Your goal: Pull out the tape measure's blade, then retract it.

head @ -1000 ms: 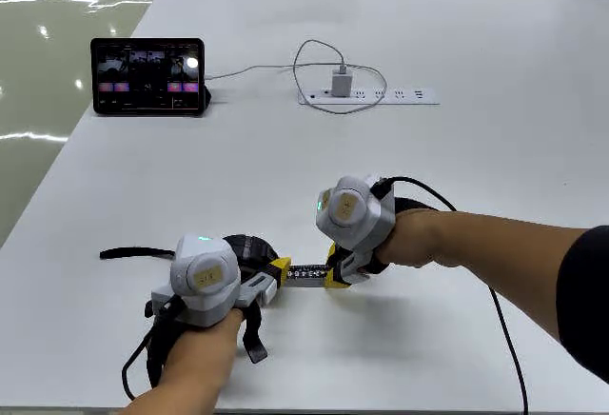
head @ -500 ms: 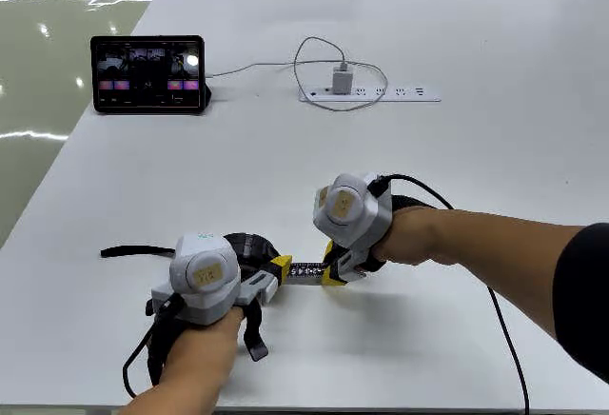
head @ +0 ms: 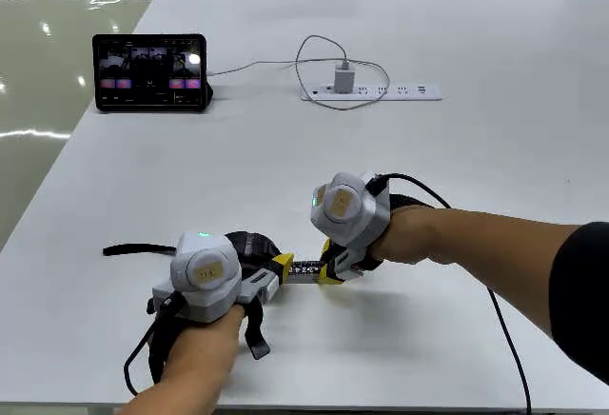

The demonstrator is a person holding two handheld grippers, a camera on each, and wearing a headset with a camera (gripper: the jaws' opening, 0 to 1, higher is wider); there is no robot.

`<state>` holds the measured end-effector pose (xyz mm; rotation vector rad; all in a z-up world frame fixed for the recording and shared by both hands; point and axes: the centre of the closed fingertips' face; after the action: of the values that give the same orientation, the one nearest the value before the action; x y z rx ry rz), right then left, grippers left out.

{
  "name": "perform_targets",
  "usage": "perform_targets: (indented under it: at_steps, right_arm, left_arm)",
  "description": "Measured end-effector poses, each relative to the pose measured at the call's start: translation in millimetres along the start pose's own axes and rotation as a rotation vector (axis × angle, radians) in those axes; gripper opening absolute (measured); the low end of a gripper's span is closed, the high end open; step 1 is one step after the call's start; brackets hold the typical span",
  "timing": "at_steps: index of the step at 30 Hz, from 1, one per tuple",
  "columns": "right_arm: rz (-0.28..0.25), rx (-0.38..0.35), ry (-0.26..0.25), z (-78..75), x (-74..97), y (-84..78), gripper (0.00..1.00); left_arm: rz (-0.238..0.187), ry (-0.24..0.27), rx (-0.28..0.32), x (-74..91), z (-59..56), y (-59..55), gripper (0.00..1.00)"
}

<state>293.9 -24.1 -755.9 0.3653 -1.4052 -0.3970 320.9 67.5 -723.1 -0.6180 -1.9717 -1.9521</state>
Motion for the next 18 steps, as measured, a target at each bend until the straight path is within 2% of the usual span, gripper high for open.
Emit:
perform_targets:
  at_steps: [18]
  right_arm:
    - [-0.022, 0.007, 0.001, 0.4, -3.3, 6.6, 0.1]
  left_arm:
    - [-0.001, -0.001, 0.005, 0.4, 0.1, 0.5, 0.64]
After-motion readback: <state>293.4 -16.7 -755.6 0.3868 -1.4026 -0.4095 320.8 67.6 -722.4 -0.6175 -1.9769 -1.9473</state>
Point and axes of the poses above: the centre of the closed fingertips' face, and the gripper's own axes: x roughly backward along the fingers, z roughly to its left, y roughly out of its top, and after that the axes turned 7 degrees about y, right-handed
